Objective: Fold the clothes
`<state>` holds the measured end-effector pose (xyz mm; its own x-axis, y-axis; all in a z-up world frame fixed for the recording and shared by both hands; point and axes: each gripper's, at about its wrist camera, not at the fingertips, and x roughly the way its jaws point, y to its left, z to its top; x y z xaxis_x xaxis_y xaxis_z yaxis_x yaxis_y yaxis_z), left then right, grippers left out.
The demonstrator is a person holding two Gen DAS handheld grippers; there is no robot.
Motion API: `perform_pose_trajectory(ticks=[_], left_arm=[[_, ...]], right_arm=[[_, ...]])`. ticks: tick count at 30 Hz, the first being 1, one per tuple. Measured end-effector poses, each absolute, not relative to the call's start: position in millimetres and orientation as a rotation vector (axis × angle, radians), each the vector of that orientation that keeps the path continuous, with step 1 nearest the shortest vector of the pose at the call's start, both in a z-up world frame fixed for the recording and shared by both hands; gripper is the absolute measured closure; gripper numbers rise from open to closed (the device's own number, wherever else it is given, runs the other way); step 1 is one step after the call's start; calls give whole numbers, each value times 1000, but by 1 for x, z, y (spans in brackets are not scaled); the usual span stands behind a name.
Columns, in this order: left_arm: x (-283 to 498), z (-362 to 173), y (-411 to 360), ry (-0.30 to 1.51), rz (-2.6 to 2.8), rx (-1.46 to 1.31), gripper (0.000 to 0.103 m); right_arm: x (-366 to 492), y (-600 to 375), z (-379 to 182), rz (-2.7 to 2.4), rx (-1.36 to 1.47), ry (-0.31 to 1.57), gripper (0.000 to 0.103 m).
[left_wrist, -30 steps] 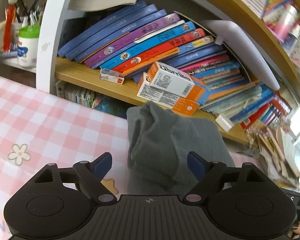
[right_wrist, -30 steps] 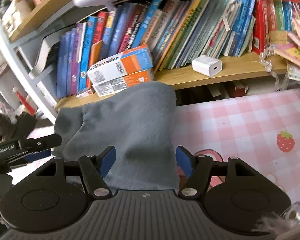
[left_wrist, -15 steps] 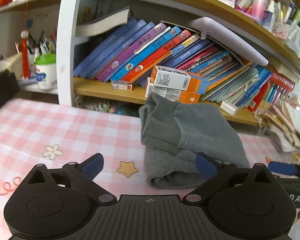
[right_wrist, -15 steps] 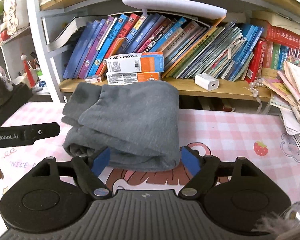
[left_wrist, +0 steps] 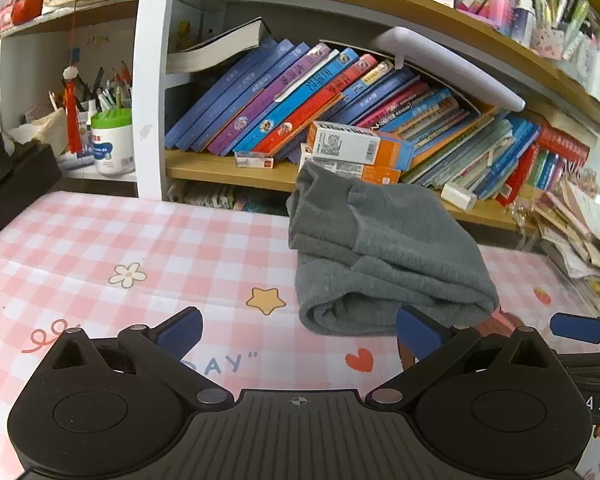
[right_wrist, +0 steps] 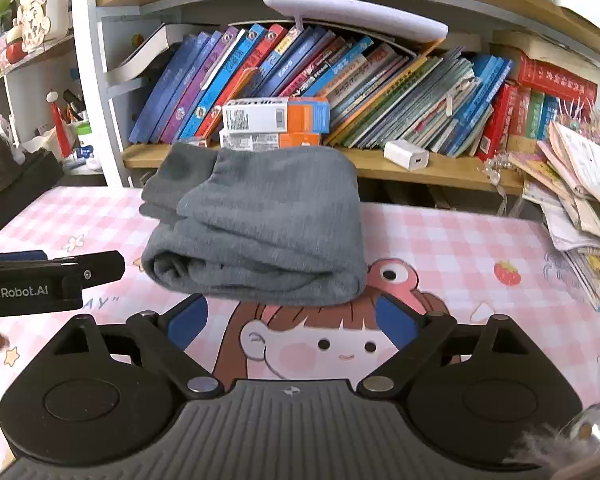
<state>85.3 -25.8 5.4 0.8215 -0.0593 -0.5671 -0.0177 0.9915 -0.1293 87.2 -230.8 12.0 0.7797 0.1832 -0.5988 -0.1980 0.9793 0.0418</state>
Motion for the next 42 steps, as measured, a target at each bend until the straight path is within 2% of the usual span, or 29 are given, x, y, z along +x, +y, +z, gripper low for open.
perform_pose_trajectory(ticks=[42], left_arm=[[85, 1, -34, 625, -18, -88, 0]], right_arm=[[88, -231, 6, 202, -33, 671, 11]])
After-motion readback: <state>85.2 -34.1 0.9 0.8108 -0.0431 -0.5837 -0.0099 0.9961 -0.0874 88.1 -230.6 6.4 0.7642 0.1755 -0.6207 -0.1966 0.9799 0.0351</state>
